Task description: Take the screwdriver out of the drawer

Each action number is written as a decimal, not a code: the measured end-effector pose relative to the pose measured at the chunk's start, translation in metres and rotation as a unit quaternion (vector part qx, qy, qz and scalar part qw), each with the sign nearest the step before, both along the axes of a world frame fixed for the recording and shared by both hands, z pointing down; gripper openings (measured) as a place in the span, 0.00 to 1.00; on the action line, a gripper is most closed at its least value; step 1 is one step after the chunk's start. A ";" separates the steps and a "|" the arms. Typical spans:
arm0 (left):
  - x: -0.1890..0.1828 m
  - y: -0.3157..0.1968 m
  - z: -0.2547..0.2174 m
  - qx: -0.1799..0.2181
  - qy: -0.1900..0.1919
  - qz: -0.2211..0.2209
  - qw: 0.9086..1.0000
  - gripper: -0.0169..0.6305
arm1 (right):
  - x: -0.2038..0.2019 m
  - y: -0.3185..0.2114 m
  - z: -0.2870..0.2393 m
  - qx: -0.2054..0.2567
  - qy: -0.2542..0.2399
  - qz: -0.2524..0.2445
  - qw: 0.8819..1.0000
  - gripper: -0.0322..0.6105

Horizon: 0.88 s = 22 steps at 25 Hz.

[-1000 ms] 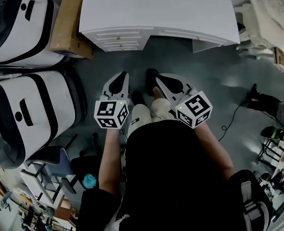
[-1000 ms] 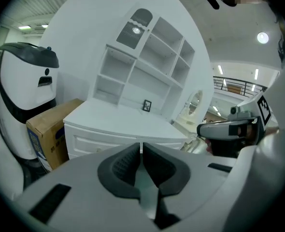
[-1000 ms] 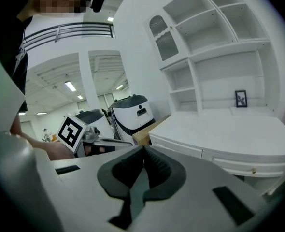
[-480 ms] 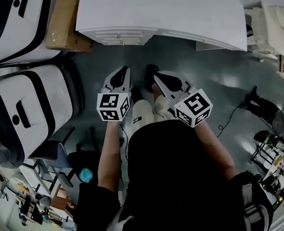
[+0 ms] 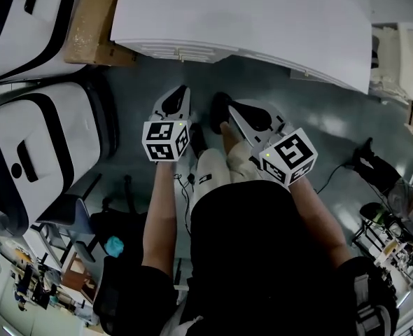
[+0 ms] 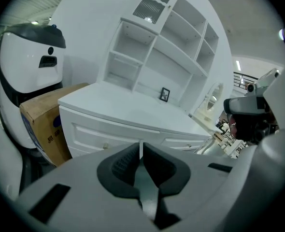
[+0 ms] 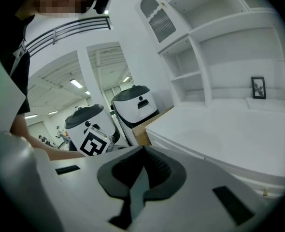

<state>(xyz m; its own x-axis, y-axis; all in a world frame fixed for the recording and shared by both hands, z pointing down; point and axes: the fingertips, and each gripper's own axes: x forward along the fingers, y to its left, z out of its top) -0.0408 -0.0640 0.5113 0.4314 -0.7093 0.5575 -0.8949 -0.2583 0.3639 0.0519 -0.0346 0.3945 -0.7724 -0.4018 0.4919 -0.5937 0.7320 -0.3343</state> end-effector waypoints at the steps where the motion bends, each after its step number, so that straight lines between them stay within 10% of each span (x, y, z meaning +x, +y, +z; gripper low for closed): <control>1: 0.000 -0.005 0.006 -0.003 0.000 -0.003 1.000 0.06 | 0.002 -0.005 0.003 -0.002 0.001 -0.001 1.000 0.08; 22: -0.016 -0.081 0.110 -0.055 -0.029 -0.040 0.997 0.17 | 0.016 -0.065 0.044 -0.036 -0.004 -0.023 0.999 0.08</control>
<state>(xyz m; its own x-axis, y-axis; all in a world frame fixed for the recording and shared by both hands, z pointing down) -0.0567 -0.1452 0.6213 0.3412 -0.6737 0.6555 -0.9312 -0.1470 0.3335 0.0678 -0.0996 0.4386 -0.7928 -0.3294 0.5128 -0.5573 0.7323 -0.3912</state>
